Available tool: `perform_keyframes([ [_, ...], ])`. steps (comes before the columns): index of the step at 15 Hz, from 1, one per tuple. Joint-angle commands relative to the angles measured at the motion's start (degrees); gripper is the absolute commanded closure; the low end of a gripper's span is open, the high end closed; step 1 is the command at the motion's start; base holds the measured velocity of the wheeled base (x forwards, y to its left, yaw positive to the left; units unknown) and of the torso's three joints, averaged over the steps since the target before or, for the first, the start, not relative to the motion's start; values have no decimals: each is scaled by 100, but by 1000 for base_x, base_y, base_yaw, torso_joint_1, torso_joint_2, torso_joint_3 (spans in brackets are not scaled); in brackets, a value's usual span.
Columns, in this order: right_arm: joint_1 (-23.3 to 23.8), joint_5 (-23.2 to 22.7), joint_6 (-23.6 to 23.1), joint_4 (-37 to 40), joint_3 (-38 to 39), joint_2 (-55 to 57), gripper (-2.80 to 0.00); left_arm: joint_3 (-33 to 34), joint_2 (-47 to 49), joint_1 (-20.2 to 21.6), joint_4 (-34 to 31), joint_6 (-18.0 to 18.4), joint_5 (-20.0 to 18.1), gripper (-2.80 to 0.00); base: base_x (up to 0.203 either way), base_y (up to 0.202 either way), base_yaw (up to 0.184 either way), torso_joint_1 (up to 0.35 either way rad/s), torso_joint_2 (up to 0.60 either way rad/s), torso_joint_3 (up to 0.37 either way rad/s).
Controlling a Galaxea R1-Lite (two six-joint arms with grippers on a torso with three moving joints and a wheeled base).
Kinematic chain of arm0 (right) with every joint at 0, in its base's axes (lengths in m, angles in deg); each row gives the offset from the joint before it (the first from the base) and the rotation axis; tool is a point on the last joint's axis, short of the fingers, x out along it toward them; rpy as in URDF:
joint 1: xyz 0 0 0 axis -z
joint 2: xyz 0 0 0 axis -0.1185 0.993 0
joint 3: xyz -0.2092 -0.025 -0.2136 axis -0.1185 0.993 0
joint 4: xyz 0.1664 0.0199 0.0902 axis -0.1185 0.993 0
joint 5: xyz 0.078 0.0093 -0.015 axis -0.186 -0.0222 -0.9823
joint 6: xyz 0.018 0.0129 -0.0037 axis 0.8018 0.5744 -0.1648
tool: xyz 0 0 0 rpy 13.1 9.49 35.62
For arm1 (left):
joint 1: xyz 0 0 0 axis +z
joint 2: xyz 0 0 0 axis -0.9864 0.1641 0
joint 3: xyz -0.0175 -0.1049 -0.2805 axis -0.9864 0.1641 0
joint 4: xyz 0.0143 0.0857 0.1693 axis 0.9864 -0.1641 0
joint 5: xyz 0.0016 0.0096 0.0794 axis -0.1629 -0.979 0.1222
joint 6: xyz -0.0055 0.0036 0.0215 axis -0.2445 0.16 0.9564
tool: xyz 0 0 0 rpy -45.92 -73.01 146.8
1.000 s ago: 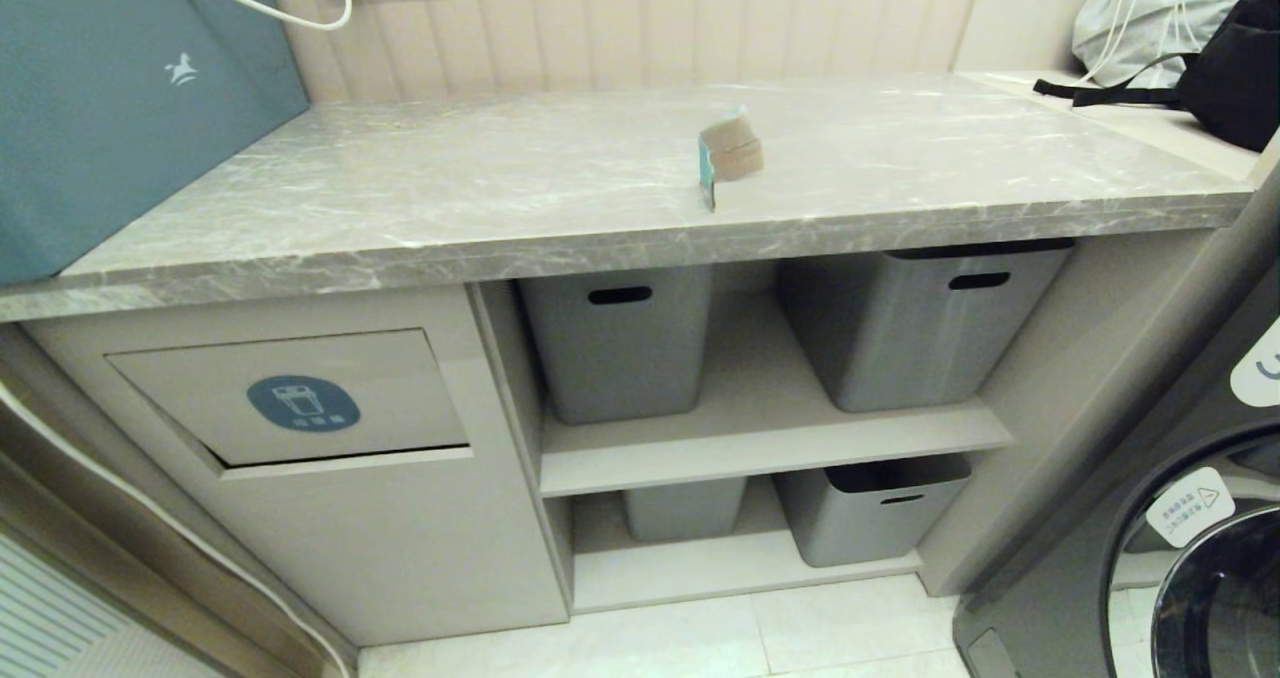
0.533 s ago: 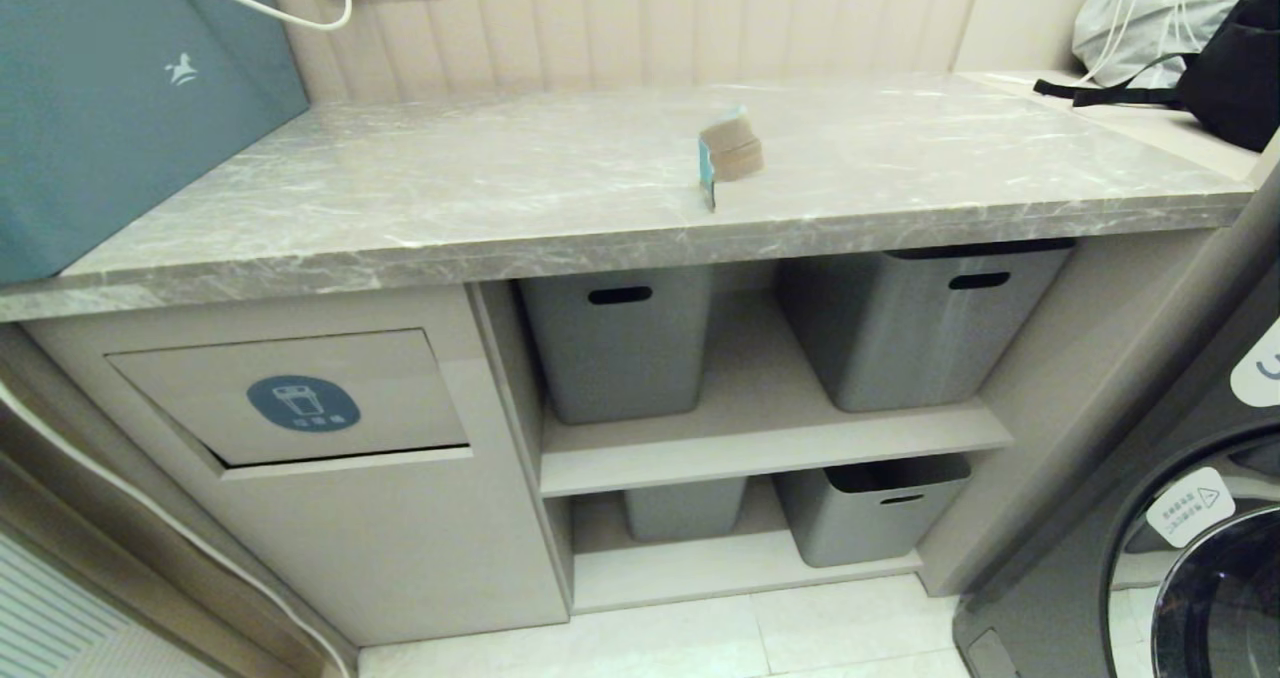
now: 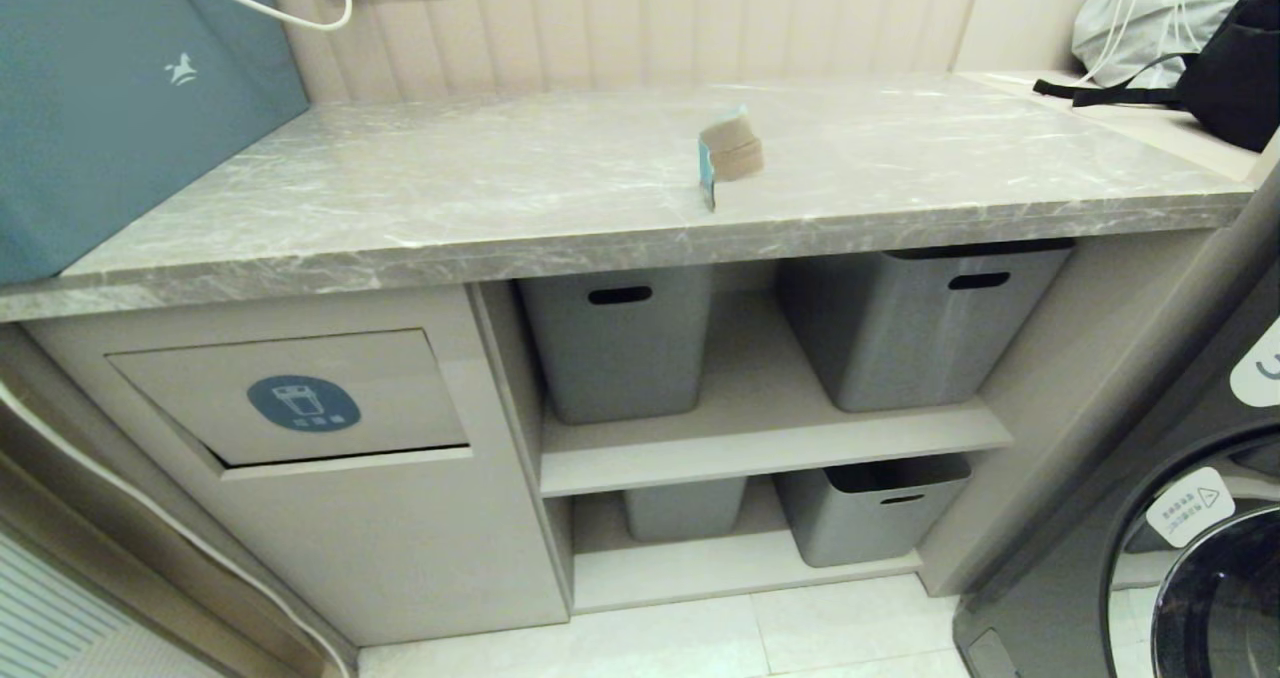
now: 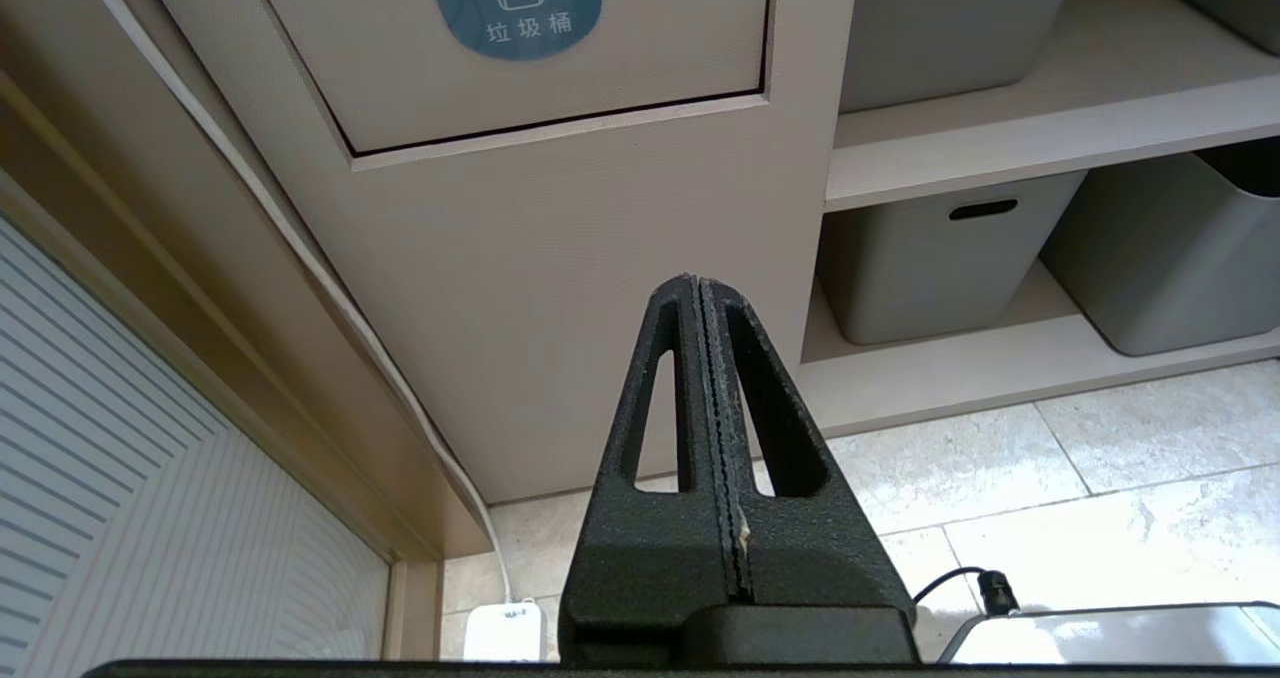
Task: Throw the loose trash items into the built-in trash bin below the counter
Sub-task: Pick up the garbage
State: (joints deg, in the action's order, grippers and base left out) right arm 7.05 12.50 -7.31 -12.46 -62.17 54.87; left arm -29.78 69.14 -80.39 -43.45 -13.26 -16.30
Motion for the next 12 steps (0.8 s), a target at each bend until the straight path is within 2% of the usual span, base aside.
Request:
perform_keyframes([
  [1,2,-120,66,25,-565,1130,0,9,1,2,1,4,0,0,0,0,0,0,0,0],
  [6,1,-355,127,-65,-1867,3223,0,9,1,2,1,-4,0,0,0,0,0,0,0,0],
  [8,-4,-495,17,-681,-2067,4012,0,9,1,2,1,4,0,0,0,0,0,0,0,0],
  [10,-10,-1122,-409,-1570,-2127,4673,0,9,1,2,1,4,0,0,0,0,0,0,0,0],
  [11,-91,-1625,-522,-1777,-2186,4807,0,9,1,2,1,4,-9,0,0,0,0,0,0,0],
  [12,-325,-1792,-496,-1837,-2285,4860,0,9,1,2,1,4,-9,0,0,0,0,0,0,0],
])
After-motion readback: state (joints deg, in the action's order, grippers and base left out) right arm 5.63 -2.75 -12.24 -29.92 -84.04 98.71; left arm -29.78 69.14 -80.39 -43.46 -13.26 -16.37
